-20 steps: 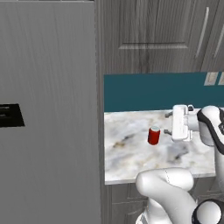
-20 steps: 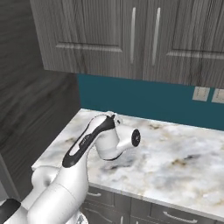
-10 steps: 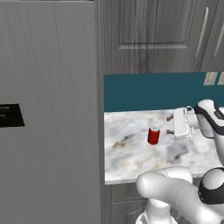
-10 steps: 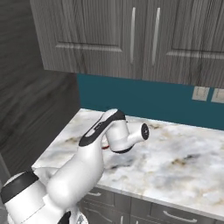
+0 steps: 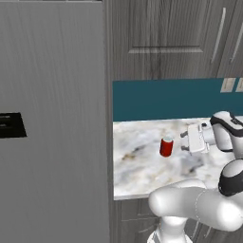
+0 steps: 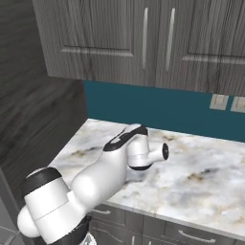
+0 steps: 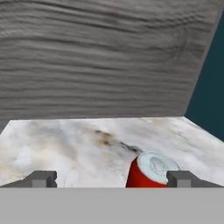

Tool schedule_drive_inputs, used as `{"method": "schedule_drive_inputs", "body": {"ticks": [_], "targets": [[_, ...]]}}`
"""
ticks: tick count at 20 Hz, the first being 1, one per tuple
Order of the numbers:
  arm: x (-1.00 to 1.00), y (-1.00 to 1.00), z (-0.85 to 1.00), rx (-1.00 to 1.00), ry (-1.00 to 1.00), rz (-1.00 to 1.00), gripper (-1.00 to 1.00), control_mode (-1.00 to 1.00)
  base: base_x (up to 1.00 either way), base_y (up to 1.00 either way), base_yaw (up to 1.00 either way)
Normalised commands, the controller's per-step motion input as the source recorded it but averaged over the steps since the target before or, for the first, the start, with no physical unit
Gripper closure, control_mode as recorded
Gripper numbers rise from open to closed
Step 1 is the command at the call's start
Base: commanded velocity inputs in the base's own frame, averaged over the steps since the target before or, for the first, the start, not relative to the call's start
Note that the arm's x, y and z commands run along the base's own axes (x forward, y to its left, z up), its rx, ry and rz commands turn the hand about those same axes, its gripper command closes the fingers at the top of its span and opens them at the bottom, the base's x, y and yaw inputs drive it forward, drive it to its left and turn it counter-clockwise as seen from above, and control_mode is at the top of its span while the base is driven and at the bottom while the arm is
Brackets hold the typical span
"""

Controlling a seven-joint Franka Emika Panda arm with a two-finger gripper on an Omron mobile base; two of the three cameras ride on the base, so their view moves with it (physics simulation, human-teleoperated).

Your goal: Move the drinks to the dining counter.

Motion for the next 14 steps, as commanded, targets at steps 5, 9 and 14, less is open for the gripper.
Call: {"method": "schedule_drive_inputs", "body": {"ticks": [5,9,14], "targets": [[0.00,0.12,-0.23,0.01,0.00,0.00,-1.00,-1.00,0.00,0.00,0.00],[0.00,0.14,-0.16,0.00,0.01,0.00,-1.00,-1.00,0.00,0.00,0.00],[0.00,0.12,-0.12,0.00,0.03,0.00,-1.00,-1.00,0.00,0.00,0.00]]}}
